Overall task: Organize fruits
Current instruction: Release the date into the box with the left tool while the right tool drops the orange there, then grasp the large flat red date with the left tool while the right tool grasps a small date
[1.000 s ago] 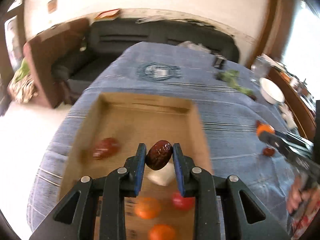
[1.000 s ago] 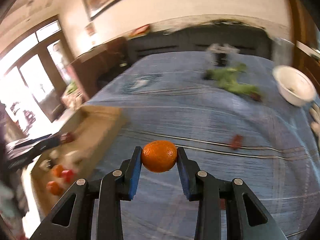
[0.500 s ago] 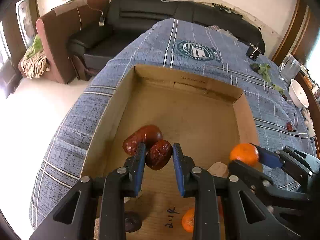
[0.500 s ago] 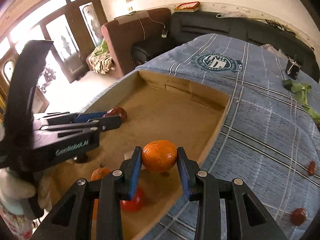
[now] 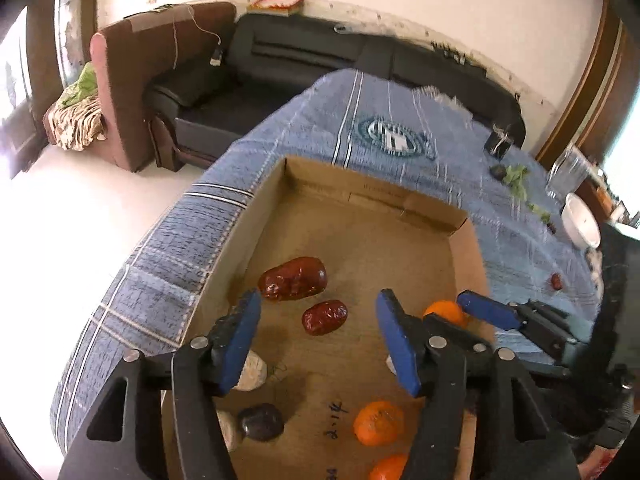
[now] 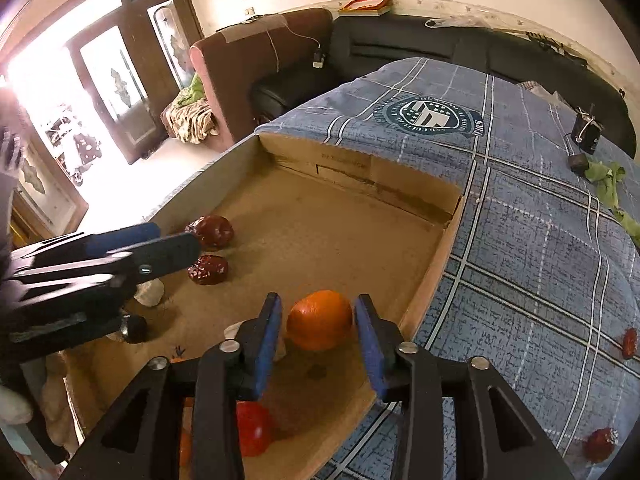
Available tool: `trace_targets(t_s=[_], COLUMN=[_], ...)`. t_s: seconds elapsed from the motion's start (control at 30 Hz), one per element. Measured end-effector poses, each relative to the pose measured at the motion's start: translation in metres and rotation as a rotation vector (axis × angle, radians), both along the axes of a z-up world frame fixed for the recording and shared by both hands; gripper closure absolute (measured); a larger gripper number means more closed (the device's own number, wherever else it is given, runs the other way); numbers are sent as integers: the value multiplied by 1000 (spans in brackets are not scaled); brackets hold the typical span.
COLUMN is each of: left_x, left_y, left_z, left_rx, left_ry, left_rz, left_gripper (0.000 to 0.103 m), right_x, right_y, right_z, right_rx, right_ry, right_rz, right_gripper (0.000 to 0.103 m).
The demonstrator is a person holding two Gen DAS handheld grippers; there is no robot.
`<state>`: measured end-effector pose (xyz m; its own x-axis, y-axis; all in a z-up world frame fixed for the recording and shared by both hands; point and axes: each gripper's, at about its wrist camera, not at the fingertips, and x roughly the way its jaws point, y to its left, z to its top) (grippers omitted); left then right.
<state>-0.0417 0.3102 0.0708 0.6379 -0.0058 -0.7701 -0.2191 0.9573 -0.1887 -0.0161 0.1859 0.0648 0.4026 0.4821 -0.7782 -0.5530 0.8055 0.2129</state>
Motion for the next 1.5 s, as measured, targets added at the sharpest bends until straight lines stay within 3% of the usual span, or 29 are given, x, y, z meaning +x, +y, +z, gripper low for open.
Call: trace_targets(t_s=[0.17, 0.37, 0.6, 0.83, 1.03, 1.27, 1.5], left_x=[-26, -58, -68, -70, -69, -71, -65], left_y=[2, -9, -61, -139, -181, -199, -201], left_z=[18, 35, 39, 33, 25, 25, 17], left_rx=[-31, -57, -98, -68, -1, 116, 145], left_ry=[-68, -141, -159, -136, -116, -124, -102], left_rz=[54, 100, -13, -196, -268, -257, -236], left_gripper=[41, 20, 19, 19, 19, 19, 19], right_x=[-12, -43, -76, -105, -121, -123, -123], right_y=[-9, -48, -135, -231, -281, -294, -293], right_z=[13, 32, 32, 21, 9, -7, -14], right_rx=[27, 75, 142, 146, 148, 167, 175], right_ry=[-19, -74, -72, -48, -21, -4, 12], right_rz=[-12, -77, -269, -471, -571, -594, -589], right_gripper=[44, 35, 32, 32, 32, 32, 31])
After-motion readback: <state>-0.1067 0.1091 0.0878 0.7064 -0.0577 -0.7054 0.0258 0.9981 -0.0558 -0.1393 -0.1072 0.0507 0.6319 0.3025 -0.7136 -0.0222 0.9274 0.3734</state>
